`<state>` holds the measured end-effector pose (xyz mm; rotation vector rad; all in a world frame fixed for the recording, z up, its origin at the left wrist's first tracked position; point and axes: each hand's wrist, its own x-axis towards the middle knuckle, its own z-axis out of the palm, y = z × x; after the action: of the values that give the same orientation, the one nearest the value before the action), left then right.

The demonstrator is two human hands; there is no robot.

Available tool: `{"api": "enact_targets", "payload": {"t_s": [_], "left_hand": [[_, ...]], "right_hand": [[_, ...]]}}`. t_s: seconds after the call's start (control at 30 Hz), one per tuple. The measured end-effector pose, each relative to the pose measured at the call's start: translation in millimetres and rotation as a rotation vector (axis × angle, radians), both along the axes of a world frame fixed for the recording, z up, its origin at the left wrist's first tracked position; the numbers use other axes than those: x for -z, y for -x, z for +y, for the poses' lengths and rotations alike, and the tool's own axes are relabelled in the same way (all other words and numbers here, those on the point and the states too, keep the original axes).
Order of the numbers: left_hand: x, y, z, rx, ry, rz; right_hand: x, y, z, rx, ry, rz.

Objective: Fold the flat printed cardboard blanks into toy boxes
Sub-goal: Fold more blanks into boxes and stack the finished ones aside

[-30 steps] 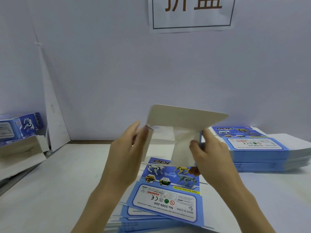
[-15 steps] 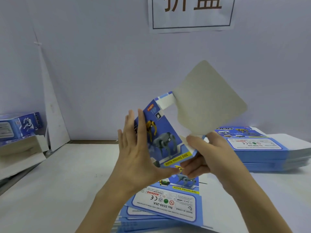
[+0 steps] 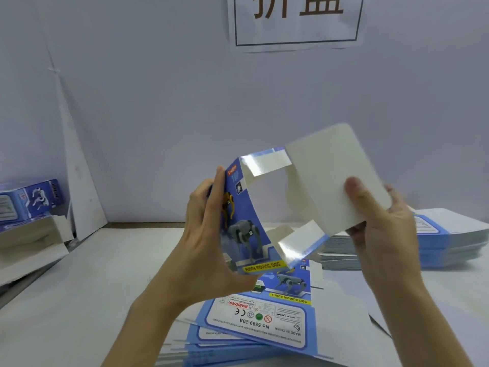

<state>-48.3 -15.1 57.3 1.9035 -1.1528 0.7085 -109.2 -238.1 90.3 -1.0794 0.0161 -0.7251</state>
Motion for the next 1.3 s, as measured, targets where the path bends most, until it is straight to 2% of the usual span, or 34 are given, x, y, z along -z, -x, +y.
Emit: {"api": "enact_targets", "payload": {"t_s": [0.07,0.13,0.23,0.37,0.43,0.5,0.6,0.7,0.77,0.83,0.9,0.93,1.0,1.13,1.2,1.3], "left_hand": [[1,4,-3,0.018,0.007,0.014],[3,6,-8,0.034,-0.007,0.038],[4,7,-9,0.02,-0.045,0.052],[2,9,-4,-0.018,-0.074,0.038],[1,11,-6,-0.029,-0.064,0.025],[-2,11,-6,-0.061,-0.042,-0.01],[-7,9,1,-0.136,-0.052,-0.074],[-8,10,8,-0.225,-0.096,-0.04],[-6,10,8,-0.242,-0.11,-0.008],[-4,9,8,-0.225,-0.11,0.017],[-5,7,10,-0.218,-0.107,0.007],[-5,6,13,-0.22,-0.109,-0.007],[-7,5,17,-0.202,-0.116,-0.02],[-8,11,8,-0.113,-0.136,0.007],[-7,13,3,-0.096,-0.154,0.014],[-9,10,12,-0.101,-0.122,0.008]], "right_hand": [[5,-7,4,-0.153,-0.178,0.165],[9,-10,7,-0.406,-0.27,0.37],[14,-8,11,-0.643,-0.157,0.602],[17,-7,10,-0.686,-0.05,0.643],[13,-7,9,-0.619,-0.056,0.576],[9,-7,6,-0.454,-0.012,0.495],[4,-5,-2,0.02,0.126,0.286],[-2,5,2,0.362,0.273,-0.064],[-4,9,13,0.445,0.431,-0.237],[-5,11,23,0.492,0.543,-0.309],[-3,10,23,0.521,0.55,-0.302],[-3,9,20,0.505,0.481,-0.274],[3,2,13,0.356,0.189,-0.111],[16,-12,19,-0.389,-0.378,0.41],[20,-12,33,-0.599,-0.48,0.511],[25,-16,42,-0.626,-0.448,0.544]]}}
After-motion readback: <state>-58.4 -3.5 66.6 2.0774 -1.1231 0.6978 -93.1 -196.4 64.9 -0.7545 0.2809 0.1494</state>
